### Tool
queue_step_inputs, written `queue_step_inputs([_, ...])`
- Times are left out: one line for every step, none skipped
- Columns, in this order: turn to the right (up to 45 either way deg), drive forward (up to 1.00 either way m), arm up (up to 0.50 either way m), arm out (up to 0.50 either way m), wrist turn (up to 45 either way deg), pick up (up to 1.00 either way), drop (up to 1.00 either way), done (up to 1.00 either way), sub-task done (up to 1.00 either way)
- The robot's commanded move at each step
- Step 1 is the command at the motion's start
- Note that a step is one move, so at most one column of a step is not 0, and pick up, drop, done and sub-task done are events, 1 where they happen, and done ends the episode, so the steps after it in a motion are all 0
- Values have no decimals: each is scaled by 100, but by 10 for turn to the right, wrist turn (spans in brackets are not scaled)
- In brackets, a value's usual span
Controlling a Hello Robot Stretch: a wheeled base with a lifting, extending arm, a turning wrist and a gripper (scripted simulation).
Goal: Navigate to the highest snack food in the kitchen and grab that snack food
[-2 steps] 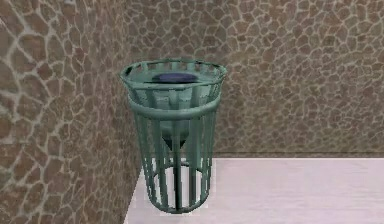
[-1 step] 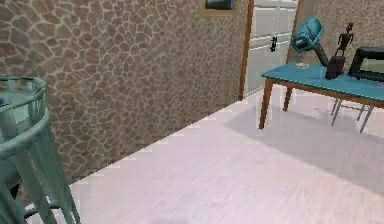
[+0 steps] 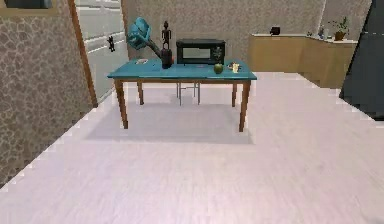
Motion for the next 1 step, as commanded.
queue_step_inputs([0, 45, 0, 0, 0, 0, 0, 0, 0])
